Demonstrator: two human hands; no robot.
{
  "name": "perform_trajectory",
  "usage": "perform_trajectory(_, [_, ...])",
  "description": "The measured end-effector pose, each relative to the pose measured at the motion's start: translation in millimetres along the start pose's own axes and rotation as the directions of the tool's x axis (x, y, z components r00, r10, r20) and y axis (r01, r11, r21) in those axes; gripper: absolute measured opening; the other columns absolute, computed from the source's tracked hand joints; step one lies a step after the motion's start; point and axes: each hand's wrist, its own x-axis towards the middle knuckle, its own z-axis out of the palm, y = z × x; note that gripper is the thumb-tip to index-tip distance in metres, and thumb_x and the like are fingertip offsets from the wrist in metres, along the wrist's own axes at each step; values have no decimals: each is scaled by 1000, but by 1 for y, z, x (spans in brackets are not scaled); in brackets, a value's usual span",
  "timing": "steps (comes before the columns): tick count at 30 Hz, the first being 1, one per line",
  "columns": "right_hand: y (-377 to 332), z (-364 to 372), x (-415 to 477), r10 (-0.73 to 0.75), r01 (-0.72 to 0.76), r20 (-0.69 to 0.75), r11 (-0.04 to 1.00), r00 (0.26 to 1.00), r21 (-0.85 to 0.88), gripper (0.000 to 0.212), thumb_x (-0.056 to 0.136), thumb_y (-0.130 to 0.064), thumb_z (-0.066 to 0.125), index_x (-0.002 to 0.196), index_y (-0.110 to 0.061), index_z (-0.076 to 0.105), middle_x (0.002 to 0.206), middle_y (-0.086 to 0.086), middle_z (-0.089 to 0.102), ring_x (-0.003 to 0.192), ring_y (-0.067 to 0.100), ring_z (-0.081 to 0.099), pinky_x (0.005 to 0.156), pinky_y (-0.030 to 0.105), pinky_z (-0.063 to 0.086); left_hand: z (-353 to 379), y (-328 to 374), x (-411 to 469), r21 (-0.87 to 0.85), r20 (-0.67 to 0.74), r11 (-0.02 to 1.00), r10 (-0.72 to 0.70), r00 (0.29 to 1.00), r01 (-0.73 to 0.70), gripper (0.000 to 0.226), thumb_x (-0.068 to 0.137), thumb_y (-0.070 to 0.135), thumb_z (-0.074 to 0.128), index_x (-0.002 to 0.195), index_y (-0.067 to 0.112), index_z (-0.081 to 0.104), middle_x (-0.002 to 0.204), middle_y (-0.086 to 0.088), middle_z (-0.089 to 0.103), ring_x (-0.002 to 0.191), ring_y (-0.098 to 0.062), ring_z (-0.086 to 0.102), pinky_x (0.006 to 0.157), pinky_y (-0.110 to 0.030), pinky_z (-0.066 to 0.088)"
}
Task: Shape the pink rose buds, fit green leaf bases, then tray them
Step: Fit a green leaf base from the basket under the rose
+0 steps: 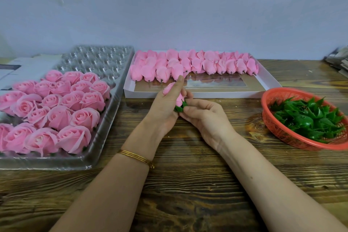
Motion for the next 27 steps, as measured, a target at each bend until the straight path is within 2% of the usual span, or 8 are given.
perform_trajectory(6, [1, -1, -2, -112, 106, -36, 984, 993, -143, 25, 77, 19, 66, 94, 1, 69, 87, 17, 71, 87, 25, 68, 88, 34, 57, -2, -3, 3, 3, 4, 1000, -6, 1000, 6, 44, 96, 42, 55, 64, 14, 46, 74, -3, 56, 67, -13, 58, 67, -27, 49])
perform_trajectory(10, [3, -1, -1, -203, 188, -44, 954, 978, -233, 28, 74, 18, 70, 92, -4, 70, 79, 2, 74, 76, 10, 69, 75, 22, 57, -2, -4, 3, 3, 8, 1000, -3, 1000, 3, 42, 94, 42, 58, 63, 14, 52, 75, -3, 58, 72, -15, 60, 77, -34, 50])
perform_trajectory(14, [5, -2, 0, -248, 229, -36, 933, 968, -278, 28, 74, 15, 73, 91, -7, 70, 76, -1, 73, 73, 7, 68, 71, 20, 55, -1, -5, 4, -10, 2, 1000, 12, 1000, -12, 45, 95, 39, 58, 56, 17, 62, 71, -2, 62, 72, -17, 62, 80, -39, 51])
perform_trajectory(19, [5, -1, 1, -254, 237, -45, 944, 966, -229, 29, 73, 16, 73, 91, -6, 68, 75, -2, 75, 73, 6, 70, 71, 18, 55, -1, -4, 3, -11, 5, 1000, 14, 1000, -14, 43, 95, 39, 59, 60, 16, 66, 74, -6, 66, 73, -21, 65, 76, -38, 55])
perform_trajectory(24, [4, -3, 0, -175, 161, -48, 965, 983, -207, 29, 75, 12, 73, 102, 2, 69, 84, 8, 76, 80, 13, 72, 73, 21, 56, -1, -3, 4, 3, -20, 1000, 14, 1000, -14, 47, 96, 41, 56, 56, 18, 64, 76, -4, 68, 80, -17, 64, 80, -36, 52])
perform_trajectory(27, [3, -2, -2, -123, 113, -29, 964, 992, -242, 21, 78, 10, 72, 94, -2, 70, 75, 6, 73, 73, 14, 69, 74, 25, 58, -2, -2, 2, 12, -6, 1000, 8, 1000, -8, 43, 92, 44, 58, 60, 16, 62, 77, -3, 67, 82, -20, 63, 75, -34, 52])
